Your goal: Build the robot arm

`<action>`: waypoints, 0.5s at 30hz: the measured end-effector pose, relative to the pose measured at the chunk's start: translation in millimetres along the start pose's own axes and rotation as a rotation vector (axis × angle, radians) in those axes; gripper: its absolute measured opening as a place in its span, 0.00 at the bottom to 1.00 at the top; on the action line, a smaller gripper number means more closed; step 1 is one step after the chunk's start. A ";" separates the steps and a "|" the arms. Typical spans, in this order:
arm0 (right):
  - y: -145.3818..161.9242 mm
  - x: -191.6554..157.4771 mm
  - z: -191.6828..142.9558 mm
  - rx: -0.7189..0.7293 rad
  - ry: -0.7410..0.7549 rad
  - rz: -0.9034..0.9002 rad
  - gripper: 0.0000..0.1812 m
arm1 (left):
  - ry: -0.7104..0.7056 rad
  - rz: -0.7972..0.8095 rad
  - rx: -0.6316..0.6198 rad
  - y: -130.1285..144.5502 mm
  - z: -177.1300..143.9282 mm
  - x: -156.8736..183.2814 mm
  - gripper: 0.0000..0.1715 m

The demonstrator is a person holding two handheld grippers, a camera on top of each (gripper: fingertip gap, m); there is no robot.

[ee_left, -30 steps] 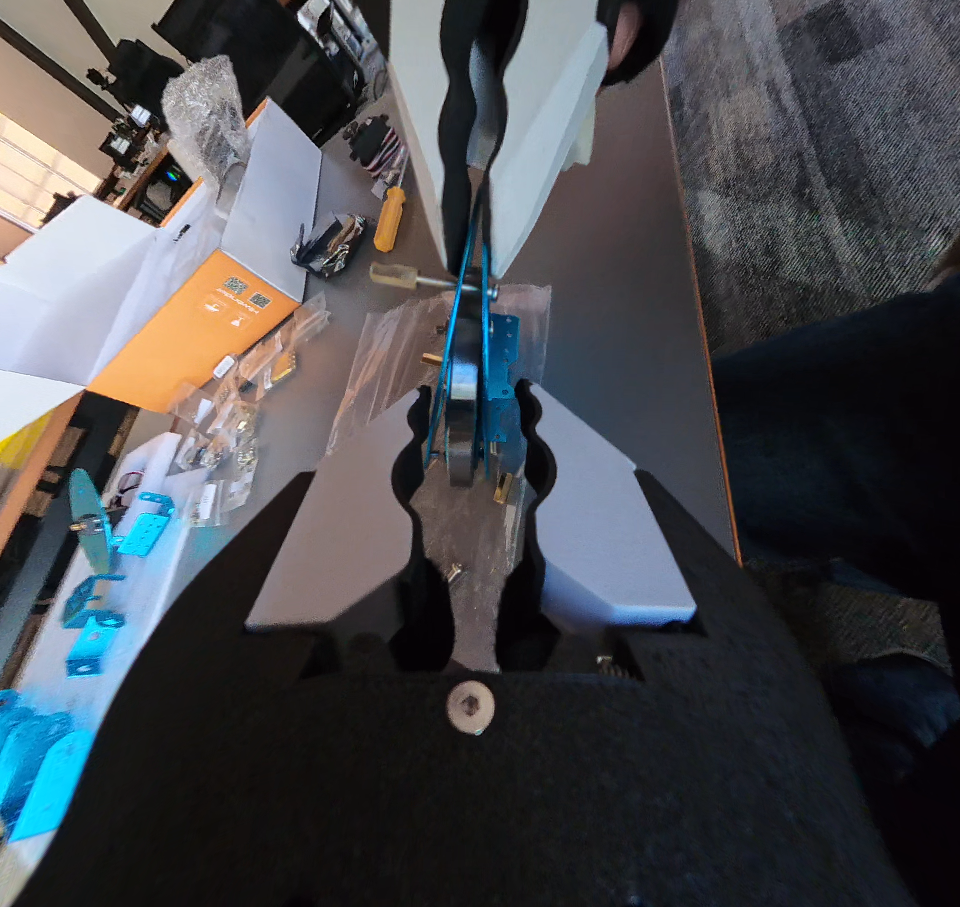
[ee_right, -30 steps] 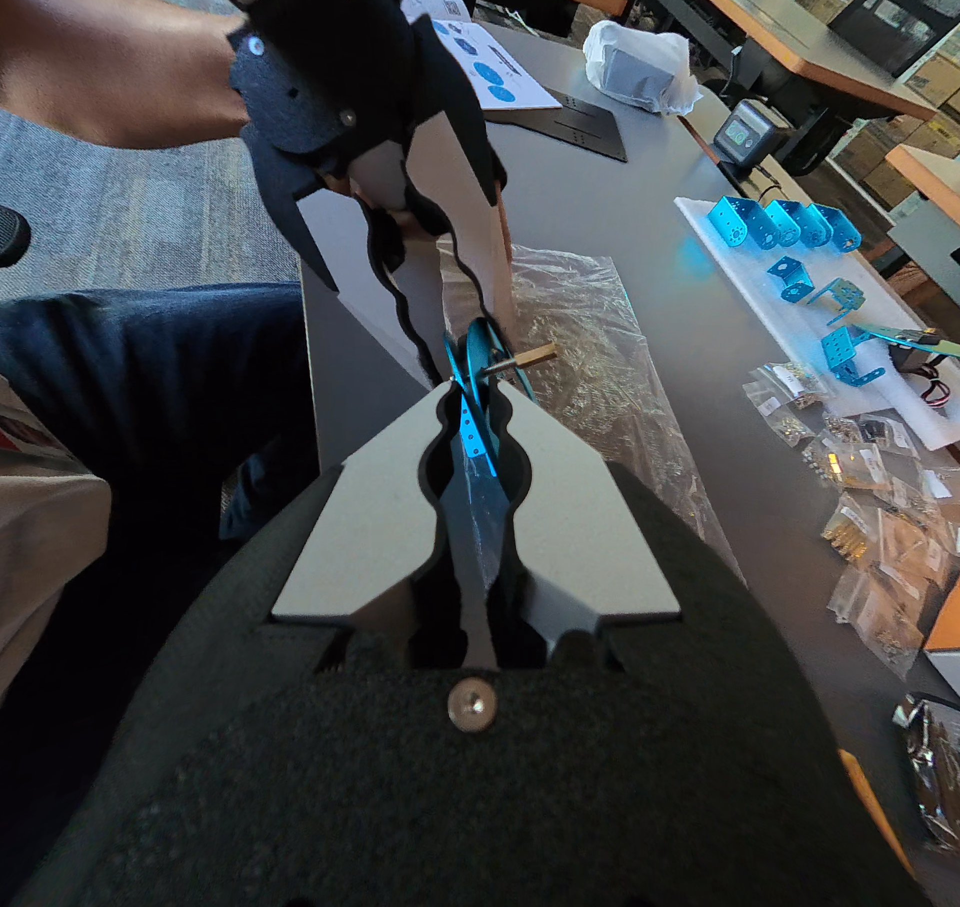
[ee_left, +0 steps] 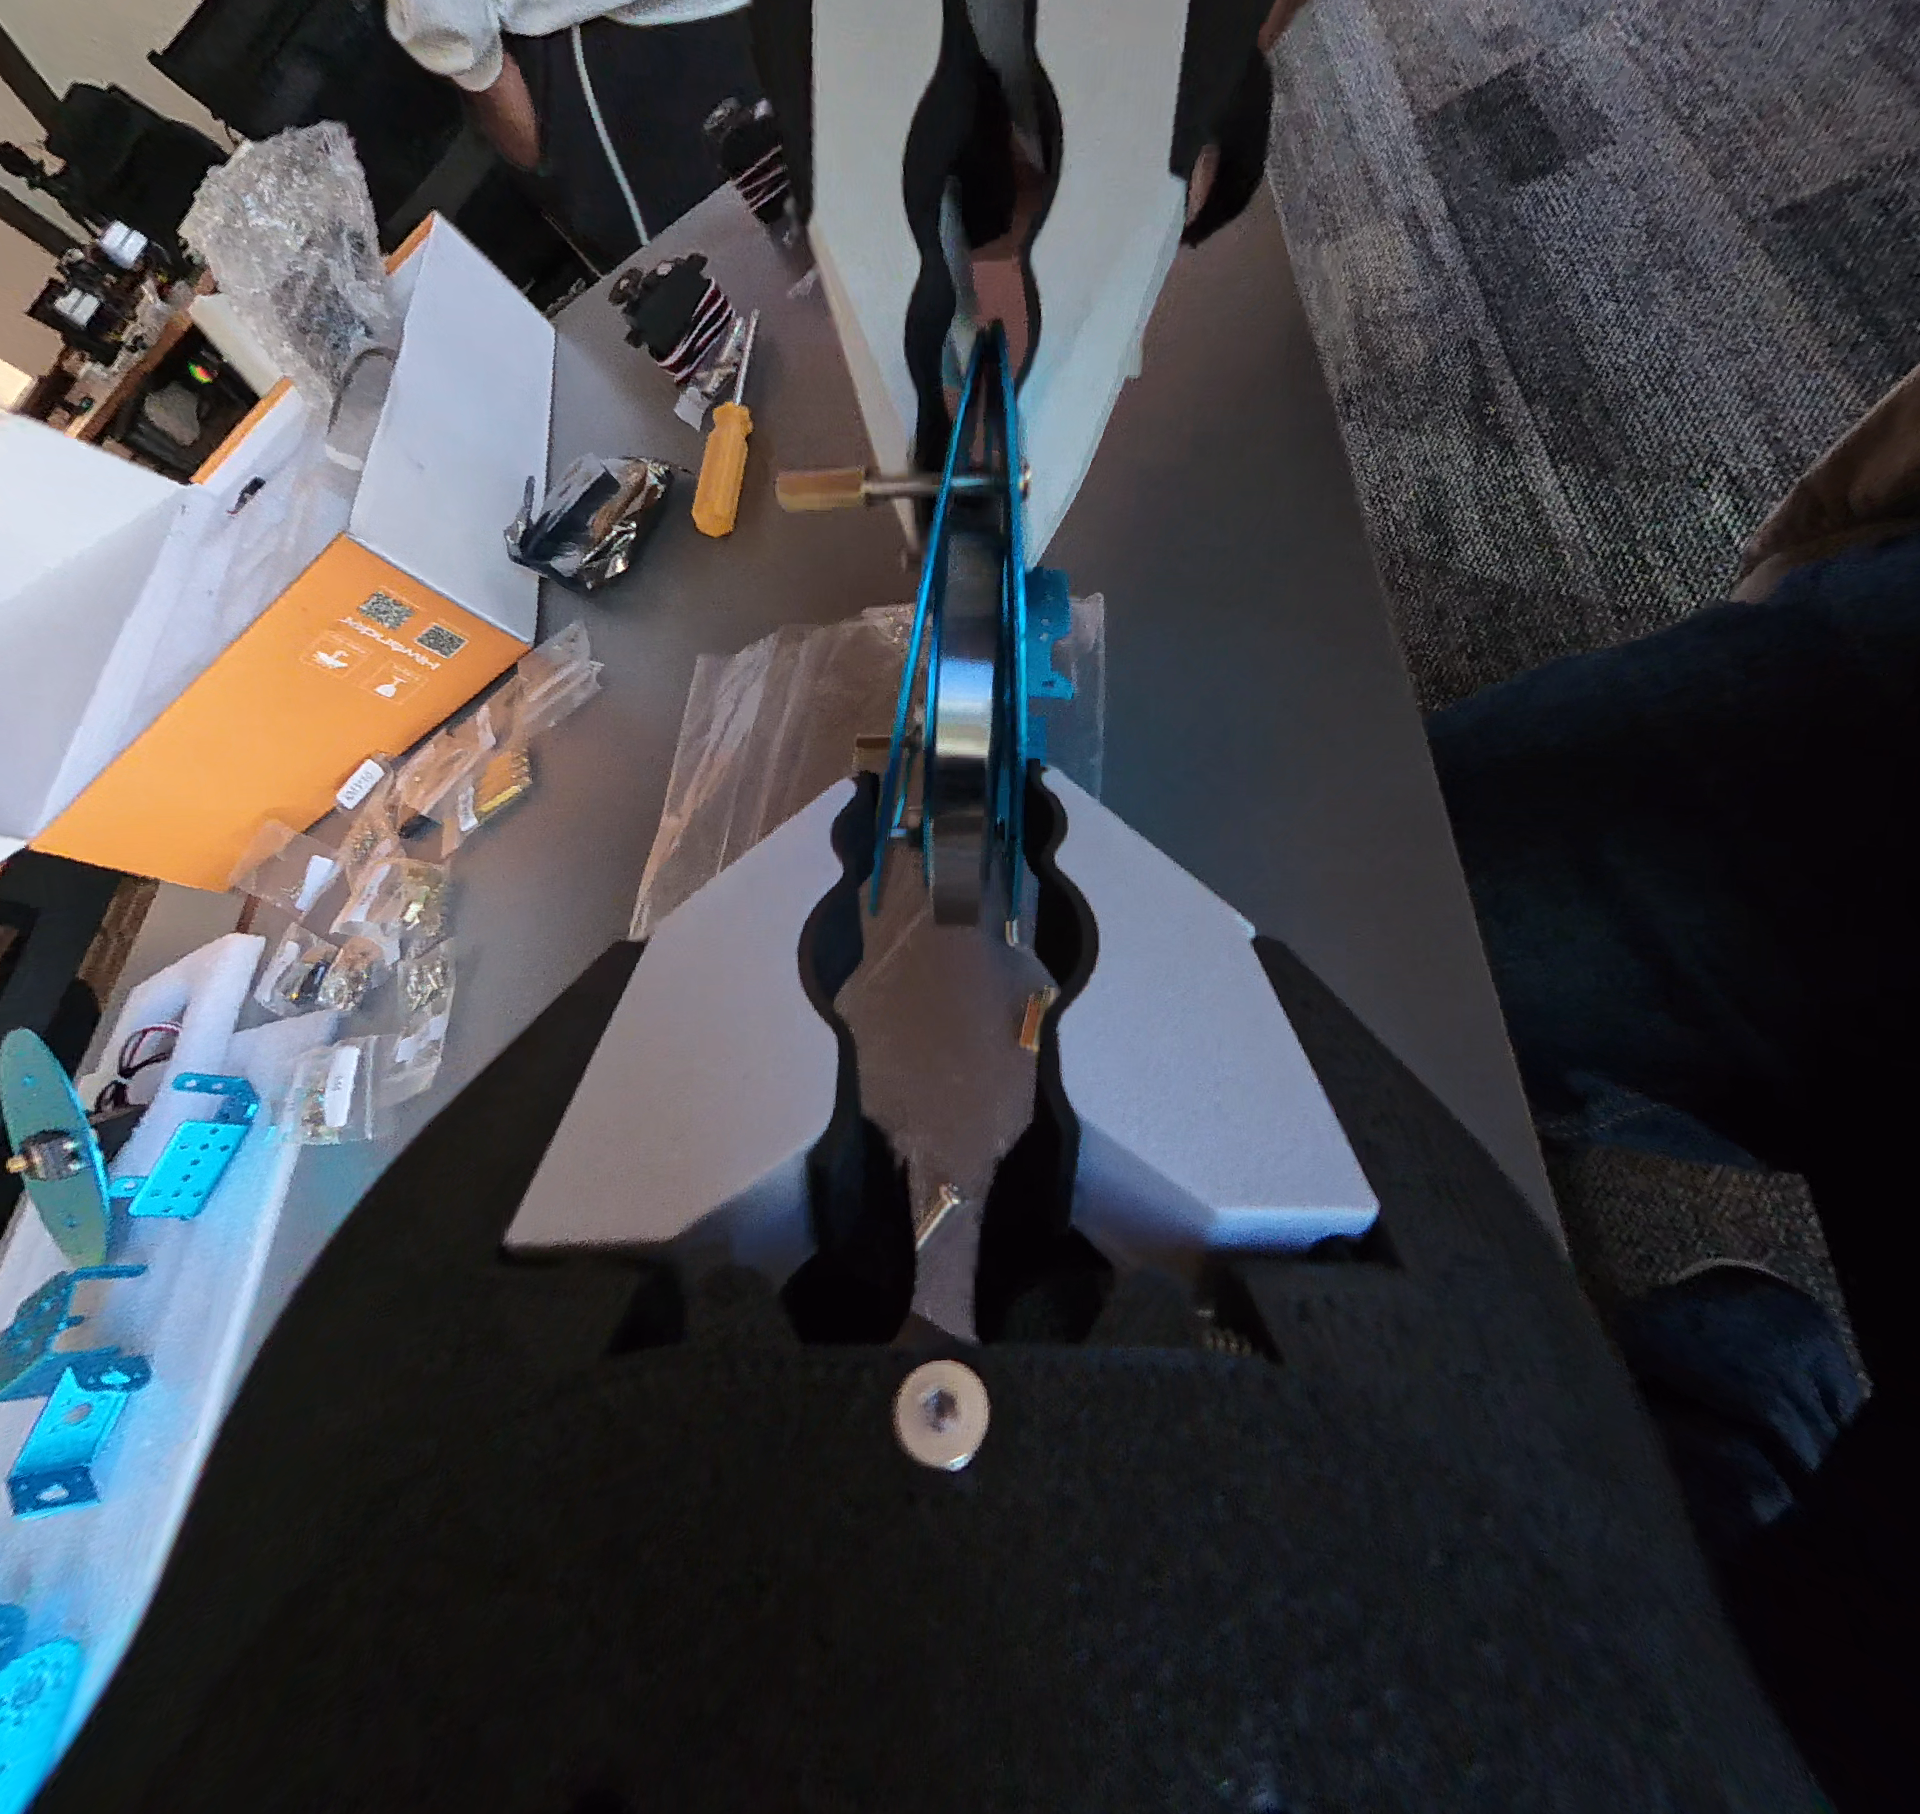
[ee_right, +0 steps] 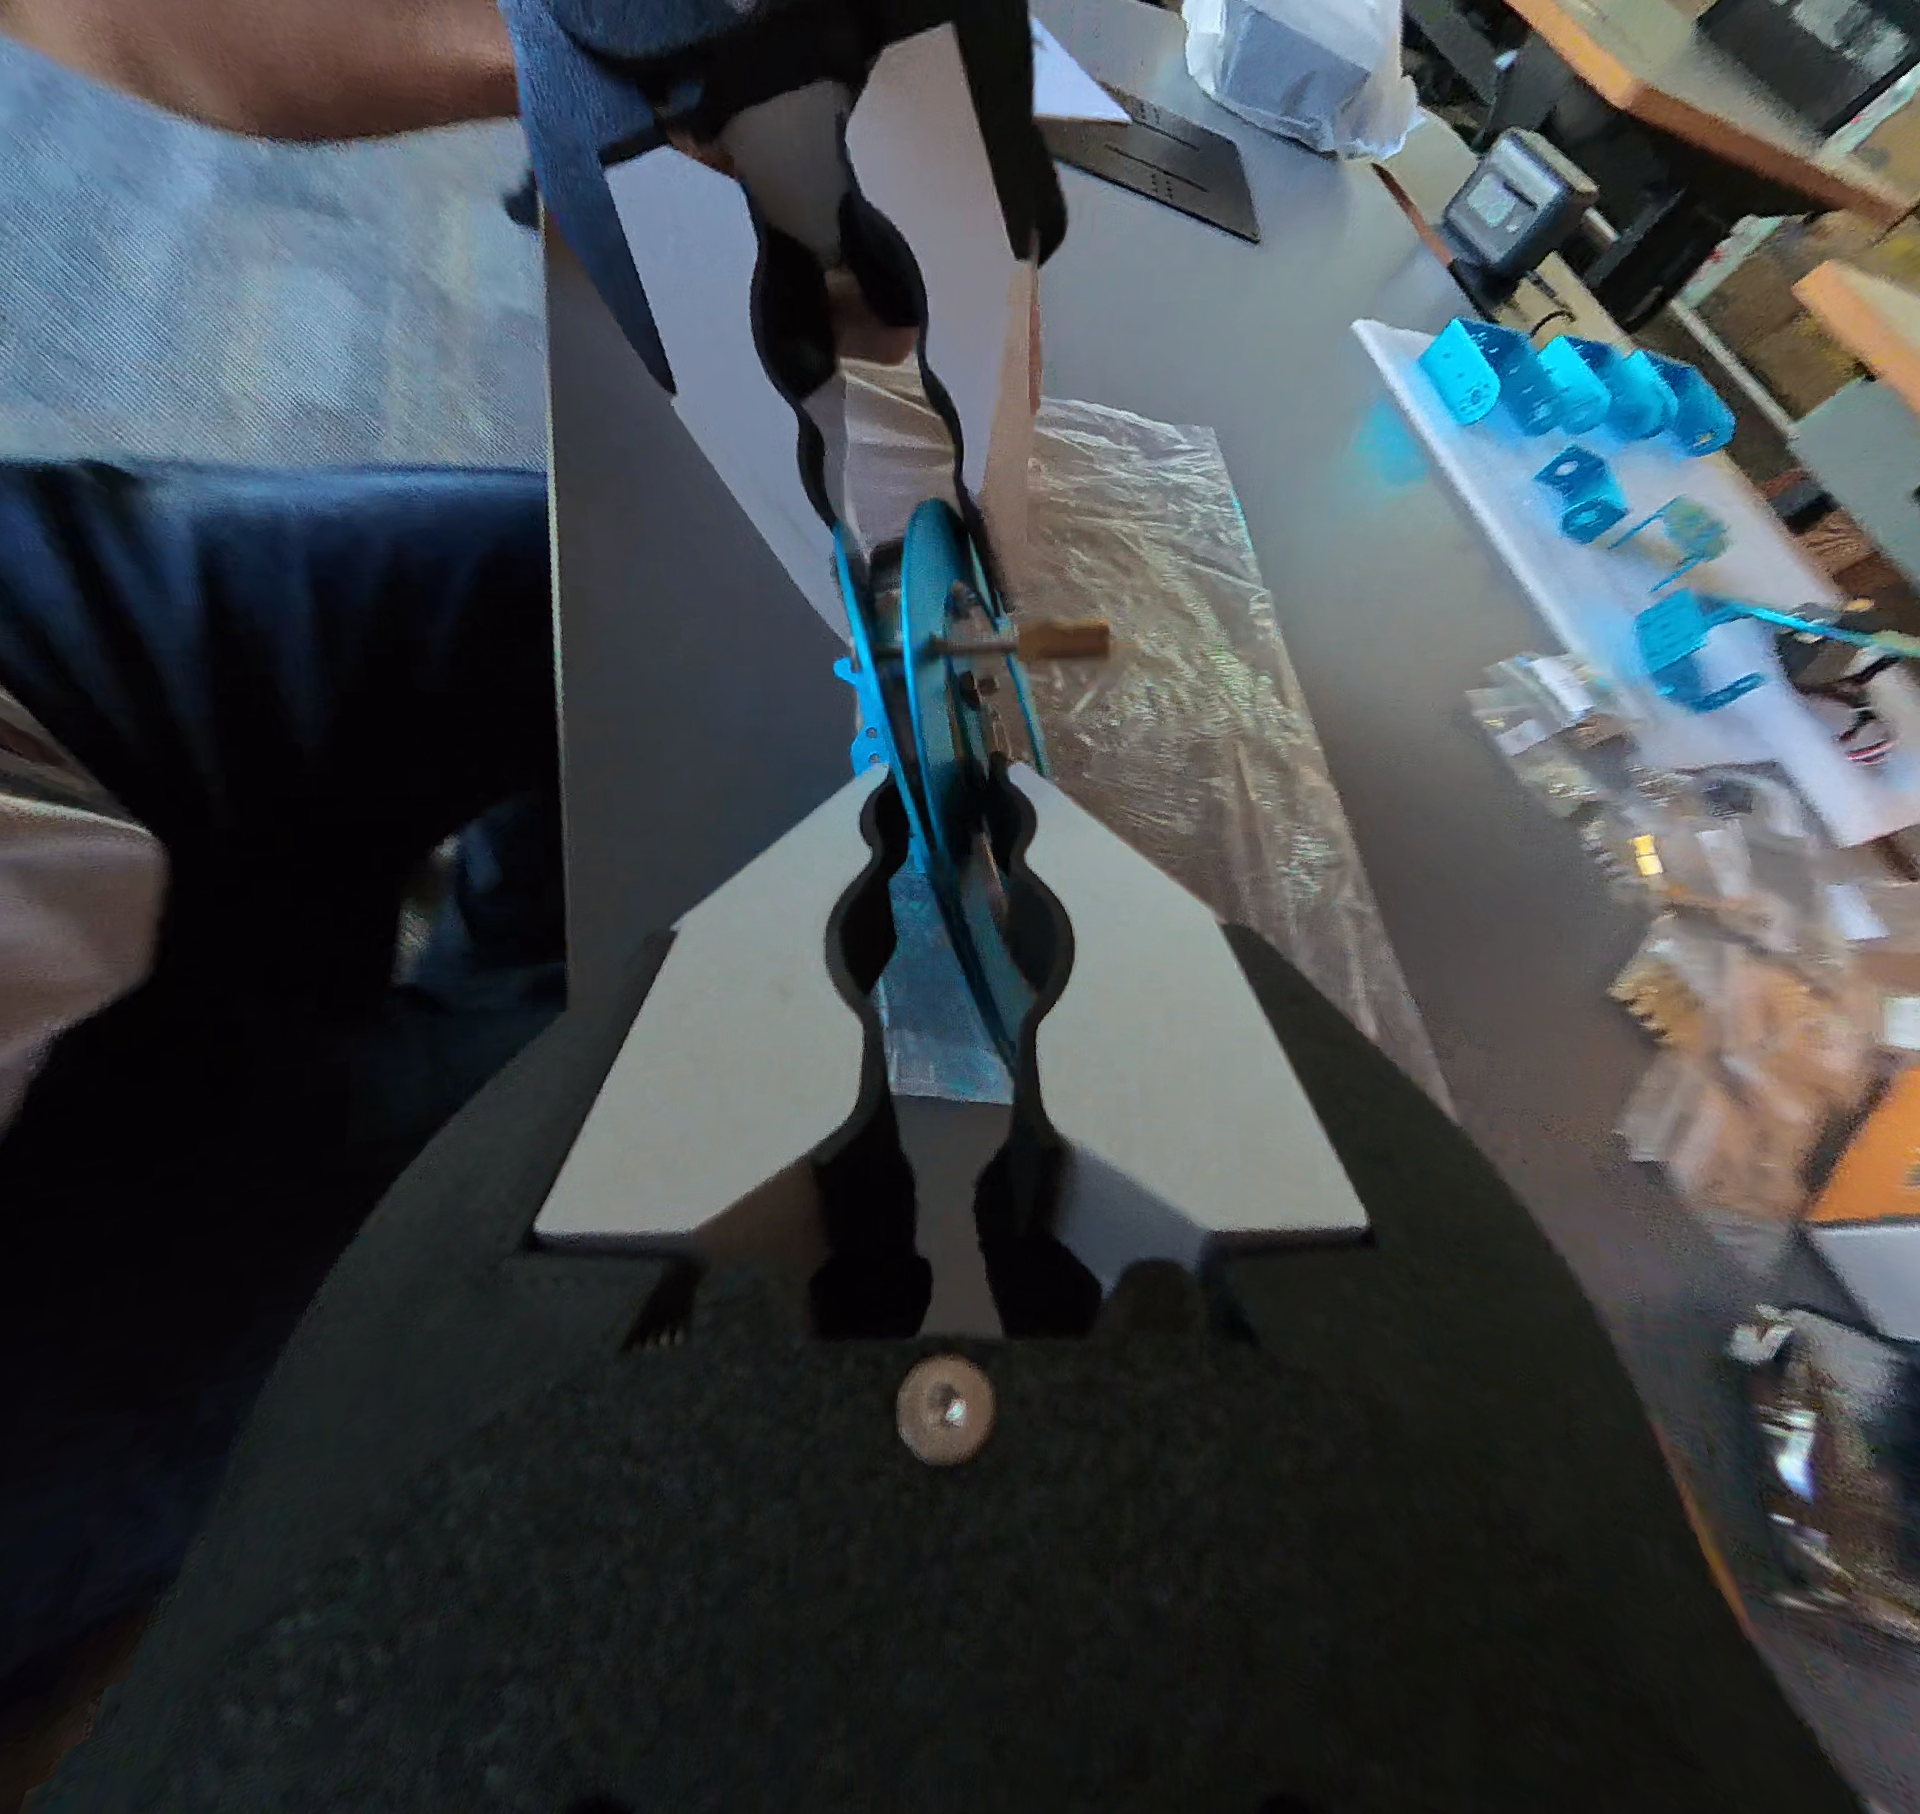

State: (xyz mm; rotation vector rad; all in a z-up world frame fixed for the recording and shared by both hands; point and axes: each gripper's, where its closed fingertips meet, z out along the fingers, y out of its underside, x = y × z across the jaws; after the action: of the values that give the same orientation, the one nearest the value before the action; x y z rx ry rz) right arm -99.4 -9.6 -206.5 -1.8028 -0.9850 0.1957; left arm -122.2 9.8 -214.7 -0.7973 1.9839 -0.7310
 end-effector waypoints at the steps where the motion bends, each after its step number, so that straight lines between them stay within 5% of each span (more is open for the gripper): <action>1: 1.3 0.6 -1.1 0.024 -0.009 0.030 0.08 | -0.004 -0.016 0.002 3.3 -1.2 -1.1 0.17; 11: 8.4 0.9 -10.2 0.087 -0.039 0.124 0.08 | 0.149 -0.291 0.076 29.9 -10.8 -7.6 0.15; 15: 10.0 -3.7 -11.8 0.066 -0.004 0.103 0.09 | 0.245 -0.524 0.111 27.4 -8.6 -1.1 0.17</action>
State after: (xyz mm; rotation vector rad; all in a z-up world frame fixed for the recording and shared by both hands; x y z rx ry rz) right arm -90.1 -21.8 -210.6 -1.7939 -0.8794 0.2923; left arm -136.3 29.4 -230.4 -1.2266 1.9371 -1.2827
